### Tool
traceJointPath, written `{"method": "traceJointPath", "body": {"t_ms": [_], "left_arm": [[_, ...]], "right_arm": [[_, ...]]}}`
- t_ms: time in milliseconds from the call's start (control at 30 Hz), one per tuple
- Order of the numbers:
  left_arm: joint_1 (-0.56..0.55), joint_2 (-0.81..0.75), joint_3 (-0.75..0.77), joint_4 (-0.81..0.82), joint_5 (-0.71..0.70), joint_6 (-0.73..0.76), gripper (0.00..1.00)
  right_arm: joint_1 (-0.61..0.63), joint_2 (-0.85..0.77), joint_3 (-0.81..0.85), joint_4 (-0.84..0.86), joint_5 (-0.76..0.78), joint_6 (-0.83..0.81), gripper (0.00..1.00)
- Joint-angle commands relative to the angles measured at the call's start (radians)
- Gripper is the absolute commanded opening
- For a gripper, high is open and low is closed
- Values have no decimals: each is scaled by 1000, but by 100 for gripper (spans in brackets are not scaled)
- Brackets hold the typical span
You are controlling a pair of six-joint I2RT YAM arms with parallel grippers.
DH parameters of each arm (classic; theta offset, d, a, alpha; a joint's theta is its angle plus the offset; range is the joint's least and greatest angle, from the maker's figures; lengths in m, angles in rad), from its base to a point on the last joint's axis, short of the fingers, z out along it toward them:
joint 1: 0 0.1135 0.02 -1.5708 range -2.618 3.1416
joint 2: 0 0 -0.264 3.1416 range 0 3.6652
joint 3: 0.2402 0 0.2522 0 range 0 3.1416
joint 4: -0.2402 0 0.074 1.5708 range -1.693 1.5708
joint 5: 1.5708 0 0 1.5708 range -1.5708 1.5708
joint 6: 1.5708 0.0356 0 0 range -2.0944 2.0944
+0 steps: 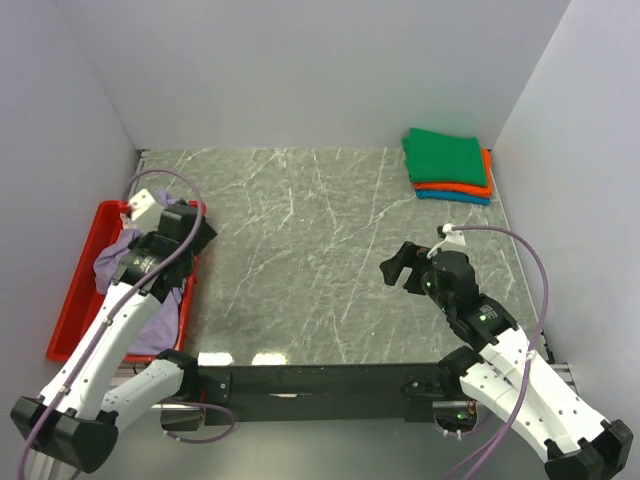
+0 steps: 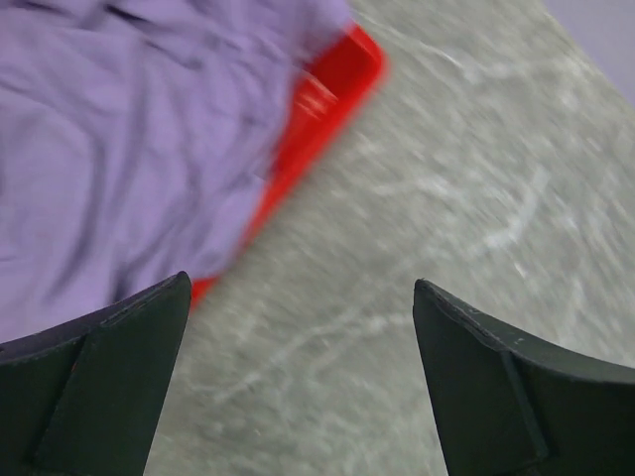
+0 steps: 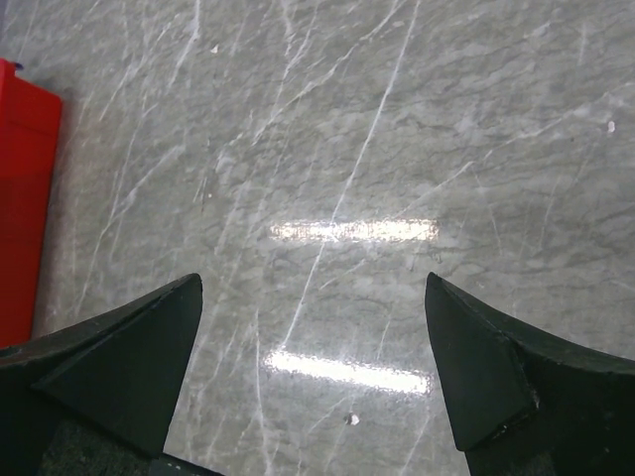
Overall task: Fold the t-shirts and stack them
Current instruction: Grab the tshirt from the pile
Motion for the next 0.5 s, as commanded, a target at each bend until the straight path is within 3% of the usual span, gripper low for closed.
{"method": "traceJointPath", "body": {"t_ms": [0,267,433,467], "left_arm": [[124,10,17,-39,-45,11,99],[474,72,-147,5,168,-1,87],[502,107,-213,60,268,-10,81],[502,109,-218,68,277,-12,75]], "right_arm": [[4,-15,-2,50,-31,-19,98],[4,-44,-13,59,-42,-16,98],[4,-41,-11,58,-45,-16,98],[3,-41,-11,58,-45,-18,98]]}}
